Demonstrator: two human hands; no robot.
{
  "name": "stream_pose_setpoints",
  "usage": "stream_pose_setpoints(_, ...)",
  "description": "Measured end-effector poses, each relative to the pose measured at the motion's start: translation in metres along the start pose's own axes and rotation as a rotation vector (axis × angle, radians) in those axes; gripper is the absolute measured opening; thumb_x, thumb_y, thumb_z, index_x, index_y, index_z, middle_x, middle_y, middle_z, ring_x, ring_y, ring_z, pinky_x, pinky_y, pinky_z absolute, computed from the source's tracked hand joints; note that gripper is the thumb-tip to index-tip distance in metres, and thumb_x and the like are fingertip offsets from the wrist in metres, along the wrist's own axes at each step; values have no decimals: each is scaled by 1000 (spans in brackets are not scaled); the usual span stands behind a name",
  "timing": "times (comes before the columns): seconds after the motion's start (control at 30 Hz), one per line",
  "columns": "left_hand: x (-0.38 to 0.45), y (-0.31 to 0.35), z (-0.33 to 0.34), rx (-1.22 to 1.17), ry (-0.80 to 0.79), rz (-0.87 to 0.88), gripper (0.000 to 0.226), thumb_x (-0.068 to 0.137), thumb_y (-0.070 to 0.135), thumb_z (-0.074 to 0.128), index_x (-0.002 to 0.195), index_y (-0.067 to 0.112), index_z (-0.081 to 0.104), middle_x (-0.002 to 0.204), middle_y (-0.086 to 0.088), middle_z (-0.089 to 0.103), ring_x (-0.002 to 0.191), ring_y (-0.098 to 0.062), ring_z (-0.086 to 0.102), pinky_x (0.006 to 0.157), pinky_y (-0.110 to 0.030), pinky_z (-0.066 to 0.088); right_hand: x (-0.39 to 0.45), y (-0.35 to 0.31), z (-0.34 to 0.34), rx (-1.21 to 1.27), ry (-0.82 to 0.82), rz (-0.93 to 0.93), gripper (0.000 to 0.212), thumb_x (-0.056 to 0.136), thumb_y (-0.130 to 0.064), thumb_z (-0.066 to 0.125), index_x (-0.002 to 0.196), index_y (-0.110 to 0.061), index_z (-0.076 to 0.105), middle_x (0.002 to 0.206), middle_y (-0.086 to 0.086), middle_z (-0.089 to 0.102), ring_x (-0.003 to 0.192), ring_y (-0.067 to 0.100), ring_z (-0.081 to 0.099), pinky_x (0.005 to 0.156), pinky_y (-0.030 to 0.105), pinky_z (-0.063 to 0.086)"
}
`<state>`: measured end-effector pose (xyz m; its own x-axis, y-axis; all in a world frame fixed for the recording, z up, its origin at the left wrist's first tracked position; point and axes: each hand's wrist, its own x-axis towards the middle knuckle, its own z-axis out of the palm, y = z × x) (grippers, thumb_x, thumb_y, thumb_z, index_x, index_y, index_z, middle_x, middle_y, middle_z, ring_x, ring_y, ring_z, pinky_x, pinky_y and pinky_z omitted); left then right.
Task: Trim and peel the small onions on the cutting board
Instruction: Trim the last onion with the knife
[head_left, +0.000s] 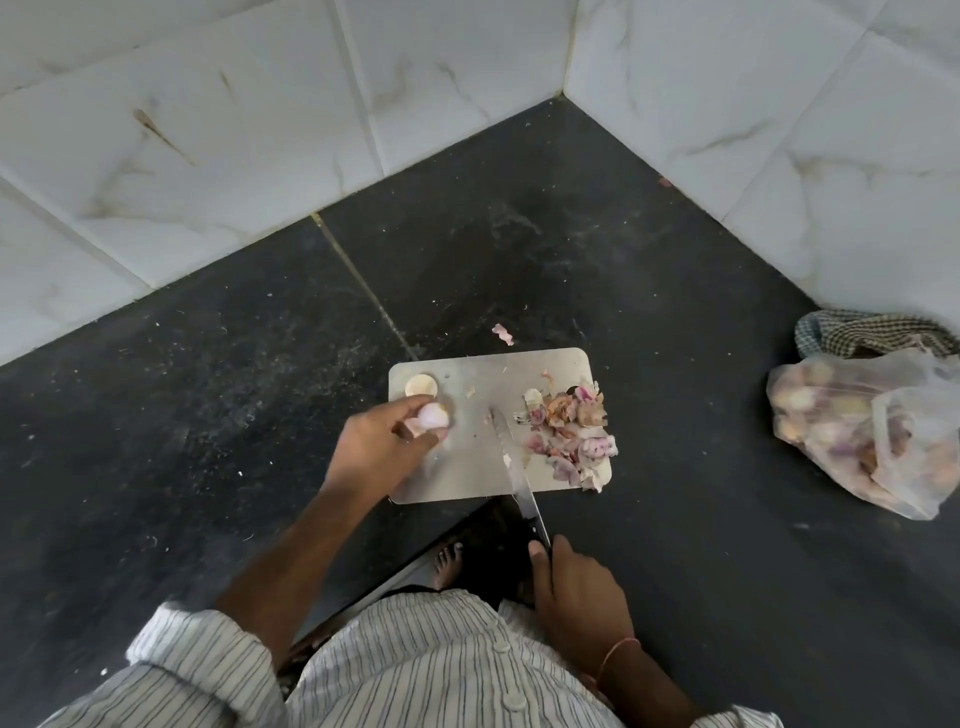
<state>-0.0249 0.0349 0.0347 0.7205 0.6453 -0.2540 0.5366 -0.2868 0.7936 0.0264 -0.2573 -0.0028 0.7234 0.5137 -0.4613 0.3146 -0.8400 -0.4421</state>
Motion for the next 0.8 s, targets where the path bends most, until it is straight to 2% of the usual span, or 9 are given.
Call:
stream_pose_setpoints(0.1, 10, 5, 21, 132, -132, 104, 43, 90, 41, 85, 131, 44, 74, 117, 20, 69, 90, -3, 68, 89, -25, 55, 1, 0, -5, -19, 59, 64, 37, 110, -56, 26, 89, -30, 41, 74, -5, 62, 74, 25, 70, 67, 42, 56)
stream_pose_setpoints(0.23, 18, 4, 50, 331, -218, 188, 44, 103, 47, 67, 145, 35, 66, 126, 6, 69, 116, -16, 65, 106, -37, 50, 3, 7, -14, -16, 103, 85, 37, 110, -54, 27, 99, -26, 47, 75, -5, 65, 70, 22, 68, 65, 43, 57)
stream_pose_setpoints(0.3, 20, 4, 61, 425, -212, 246, 44, 105, 49, 62, 146, 33, 66, 127, 3, 70, 120, -19, 65, 103, -34, 44, 0, 6, -16, -8, 109, 62, 40, 109, -58, 24, 108, -27, 50, 77, -4, 67, 69, 21, 68, 63, 43, 55)
stream_pose_setpoints(0.4, 21, 6, 70, 436, -241, 257, 48, 104, 44, 65, 149, 29, 62, 129, 1, 68, 119, -20, 65, 94, -29, 42, -7, 0, -14, 16, 103, 22, 46, 102, -67, 15, 106, -33, 46, 75, -4, 66, 66, 20, 67, 61, 46, 56)
stream_pose_setpoints(0.53, 26, 9, 74, 500, -268, 285, 51, 101, 46, 67, 147, 24, 64, 124, 0, 66, 112, -22, 66, 90, -34, 50, -8, -12, -12, 63, 82, 27, 34, 108, -58, 26, 103, -31, 46, 73, -3, 66, 64, 17, 65, 61, 46, 56)
stream_pose_setpoints(0.8, 29, 6, 68, 490, -293, 277, 35, 103, 42, 65, 132, 22, 71, 111, 2, 67, 102, -19, 64, 80, -33, 39, -8, -21, -16, 76, 49, 28, 30, 111, -52, 31, 102, -29, 48, 74, -4, 65, 63, 14, 63, 60, 41, 53)
